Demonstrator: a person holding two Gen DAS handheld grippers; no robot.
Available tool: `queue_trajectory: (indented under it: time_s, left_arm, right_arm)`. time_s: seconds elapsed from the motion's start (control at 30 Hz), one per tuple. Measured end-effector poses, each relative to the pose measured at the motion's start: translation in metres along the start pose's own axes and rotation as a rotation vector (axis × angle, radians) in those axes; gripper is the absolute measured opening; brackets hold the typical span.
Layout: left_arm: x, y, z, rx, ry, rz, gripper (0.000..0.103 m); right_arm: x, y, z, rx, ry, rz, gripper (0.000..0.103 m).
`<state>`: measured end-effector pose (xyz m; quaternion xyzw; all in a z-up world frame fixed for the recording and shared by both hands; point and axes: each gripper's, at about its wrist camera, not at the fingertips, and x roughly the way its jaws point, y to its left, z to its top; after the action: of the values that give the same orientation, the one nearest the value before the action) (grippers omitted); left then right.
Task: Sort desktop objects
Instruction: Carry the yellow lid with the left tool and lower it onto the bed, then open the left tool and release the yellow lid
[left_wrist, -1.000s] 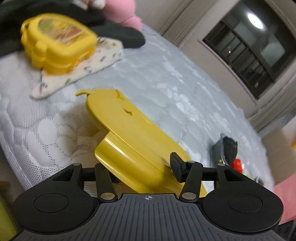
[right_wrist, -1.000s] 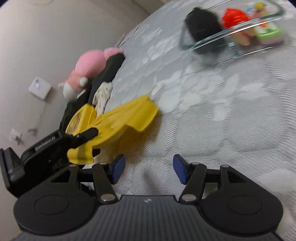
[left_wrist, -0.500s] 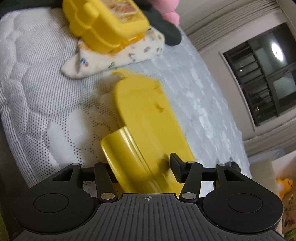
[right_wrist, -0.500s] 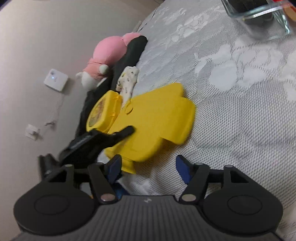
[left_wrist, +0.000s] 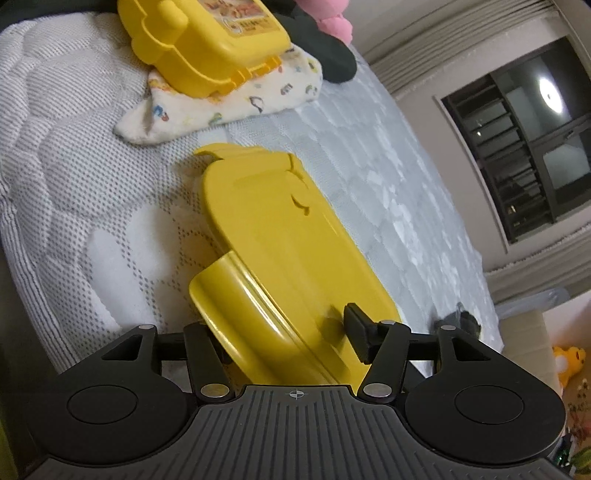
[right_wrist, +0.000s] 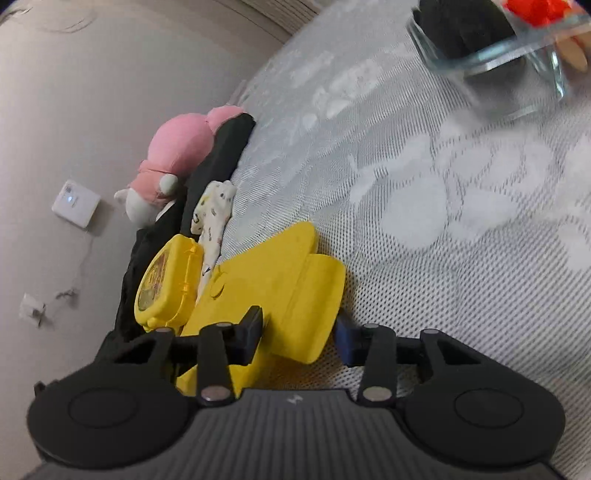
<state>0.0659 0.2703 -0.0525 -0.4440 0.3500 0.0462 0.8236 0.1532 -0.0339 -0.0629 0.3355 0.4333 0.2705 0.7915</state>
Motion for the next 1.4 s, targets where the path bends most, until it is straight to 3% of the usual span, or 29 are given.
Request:
queue_trajectory:
  time_s: [0.27, 0.53, 0.83, 0.9, 0.97, 1.07, 1.27, 1.4]
  left_arm:
    - [0.0, -0.007, -0.011, 0.021, 0.039, -0.022, 0.069]
    - [-0.001, -0.007, -0.011, 0.033, 0.049, -0.02, 0.076]
    - [-0.001, -0.021, -0.01, 0.144, 0.065, 0.038, 0.079]
    - [-0.006, -0.022, -0.009, 0.164, 0.057, 0.054, 0.086]
    - [-0.011, -0.028, -0.008, 0.227, 0.047, 0.084, 0.092]
    - [-0.011, -0.038, -0.005, 0.323, 0.027, 0.159, 0.093]
    - [0.002, -0.046, -0.009, 0.416, 0.093, 0.148, 0.093]
    - [0.009, -0.049, -0.014, 0.43, 0.114, 0.144, 0.093]
  right_arm:
    - [-0.024, 0.001, -0.003, -0.072, -0.058, -0.018, 0.043]
    - [-0.051, -0.01, -0.005, -0.129, -0.08, -0.118, 0.042]
    - [-0.056, -0.03, -0.006, -0.085, -0.054, -0.134, 0.042]
    - [-0.056, -0.03, -0.007, -0.095, -0.056, -0.138, 0.042]
    - [-0.056, -0.03, -0.007, -0.105, -0.058, -0.143, 0.043]
    - [-0.057, -0.027, -0.005, -0.12, -0.059, -0.148, 0.043]
    - [-0.06, -0.018, 0.007, -0.214, -0.043, -0.195, 0.044]
    - [-0.059, -0.001, 0.01, -0.344, -0.08, -0.264, 0.047]
